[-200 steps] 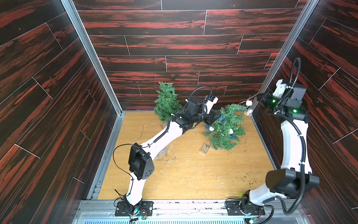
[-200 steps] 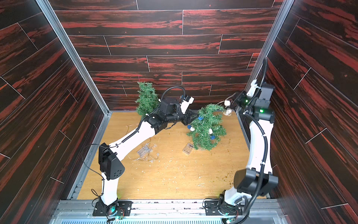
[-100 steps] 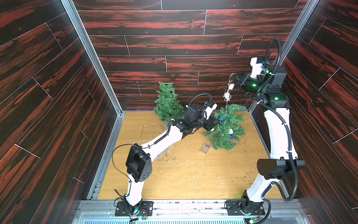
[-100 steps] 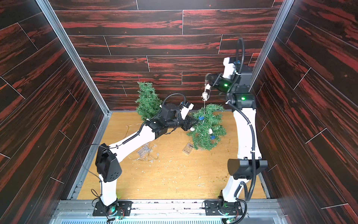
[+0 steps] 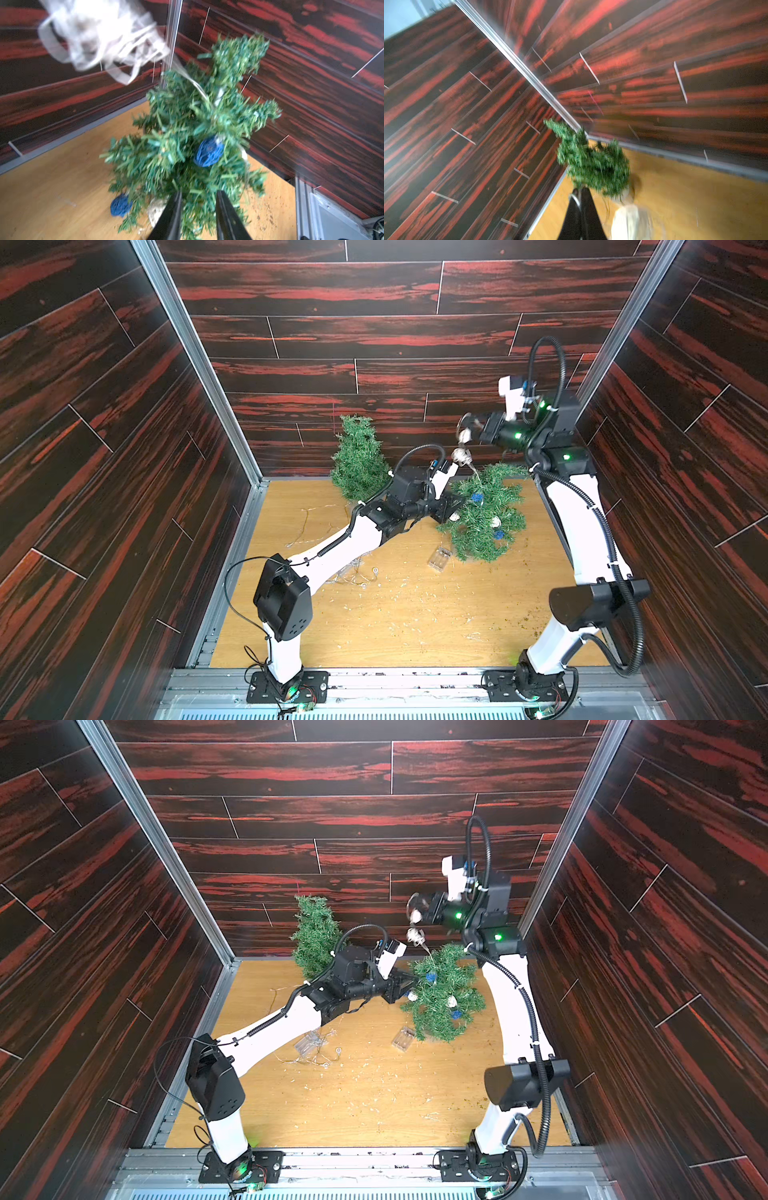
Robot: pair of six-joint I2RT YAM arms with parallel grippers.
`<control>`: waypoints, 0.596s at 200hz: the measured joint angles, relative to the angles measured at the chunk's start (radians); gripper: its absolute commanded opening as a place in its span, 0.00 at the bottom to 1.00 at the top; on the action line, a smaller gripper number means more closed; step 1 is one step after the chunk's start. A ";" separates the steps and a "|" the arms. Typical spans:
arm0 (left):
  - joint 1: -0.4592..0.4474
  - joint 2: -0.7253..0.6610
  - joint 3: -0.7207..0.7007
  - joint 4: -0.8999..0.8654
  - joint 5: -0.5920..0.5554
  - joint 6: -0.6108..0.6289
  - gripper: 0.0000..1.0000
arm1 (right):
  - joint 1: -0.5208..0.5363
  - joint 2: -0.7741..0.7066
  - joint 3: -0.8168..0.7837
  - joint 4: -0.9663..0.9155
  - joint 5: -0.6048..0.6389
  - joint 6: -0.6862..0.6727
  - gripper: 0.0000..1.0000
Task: Remove string lights from the small christmas tree
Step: Remove the light string from the Christmas tree.
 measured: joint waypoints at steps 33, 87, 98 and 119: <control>0.002 -0.002 -0.022 0.005 -0.005 0.000 0.31 | 0.014 -0.144 -0.178 0.000 -0.018 -0.048 0.00; 0.020 -0.002 -0.042 0.023 -0.012 0.000 0.31 | 0.018 -0.404 -0.314 0.030 -0.016 -0.120 0.00; 0.027 -0.002 -0.051 0.025 -0.013 0.000 0.31 | 0.017 -0.443 -0.331 0.032 -0.009 -0.129 0.00; 0.041 -0.004 -0.071 0.033 -0.017 -0.001 0.31 | 0.018 -0.508 -0.373 0.033 0.034 -0.154 0.00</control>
